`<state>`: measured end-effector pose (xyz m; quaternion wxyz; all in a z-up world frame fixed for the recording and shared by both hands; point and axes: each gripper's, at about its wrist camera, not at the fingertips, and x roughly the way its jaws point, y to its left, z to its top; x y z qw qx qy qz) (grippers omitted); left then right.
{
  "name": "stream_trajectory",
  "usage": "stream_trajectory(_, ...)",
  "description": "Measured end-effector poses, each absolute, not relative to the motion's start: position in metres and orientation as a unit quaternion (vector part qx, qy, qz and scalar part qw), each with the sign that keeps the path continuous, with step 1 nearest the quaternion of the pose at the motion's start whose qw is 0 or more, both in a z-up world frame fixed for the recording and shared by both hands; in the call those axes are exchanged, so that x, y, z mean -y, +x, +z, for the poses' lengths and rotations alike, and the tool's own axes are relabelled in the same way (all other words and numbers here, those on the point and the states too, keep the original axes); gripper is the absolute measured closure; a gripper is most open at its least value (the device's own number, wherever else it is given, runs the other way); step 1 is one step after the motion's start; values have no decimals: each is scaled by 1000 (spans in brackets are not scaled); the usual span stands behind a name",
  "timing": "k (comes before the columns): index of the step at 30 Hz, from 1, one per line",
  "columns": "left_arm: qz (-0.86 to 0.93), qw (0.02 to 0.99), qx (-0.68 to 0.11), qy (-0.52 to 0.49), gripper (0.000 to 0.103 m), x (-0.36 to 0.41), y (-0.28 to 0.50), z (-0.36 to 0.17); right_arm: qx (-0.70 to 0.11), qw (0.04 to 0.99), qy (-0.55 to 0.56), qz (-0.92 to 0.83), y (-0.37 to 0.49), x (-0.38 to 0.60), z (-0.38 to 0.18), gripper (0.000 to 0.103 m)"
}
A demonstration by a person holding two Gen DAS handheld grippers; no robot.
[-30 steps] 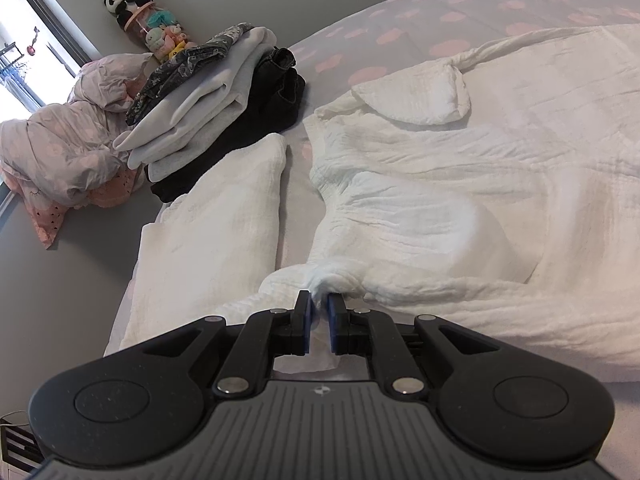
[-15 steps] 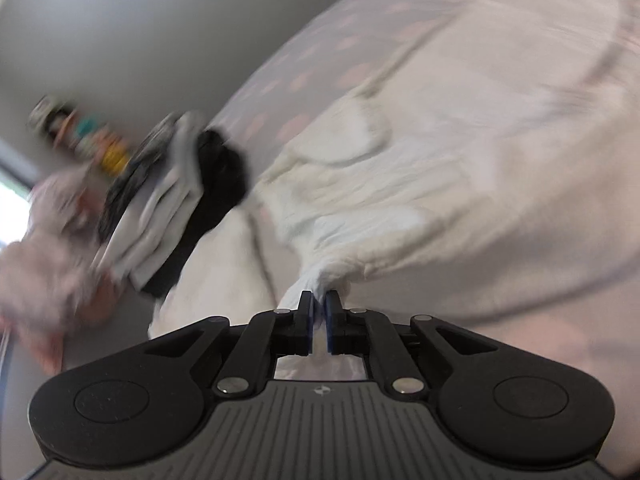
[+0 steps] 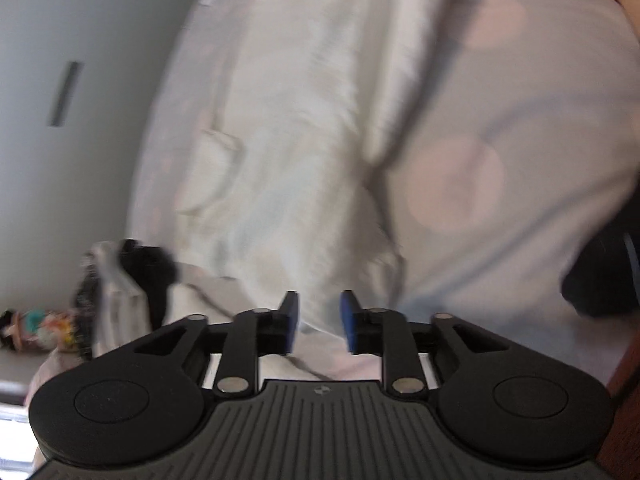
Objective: Fold clothes
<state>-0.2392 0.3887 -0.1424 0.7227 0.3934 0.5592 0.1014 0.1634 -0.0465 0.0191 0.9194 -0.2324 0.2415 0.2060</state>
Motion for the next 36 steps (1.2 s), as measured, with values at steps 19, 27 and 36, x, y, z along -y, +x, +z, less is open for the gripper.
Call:
stream_trajectory(19,113,759,-573,288,97,-414,-229,-162,-264,910,-255,190,164,37,-1,97)
stream_trajectory(27,127,776,-558,264,98,-410,-249,-81,-267,911,-251,189,164,38,-8,97)
stream_trajectory(36,95,739,-572,344,97,-429,-196,-62,-263,907,-257,207,157,27,-11,97)
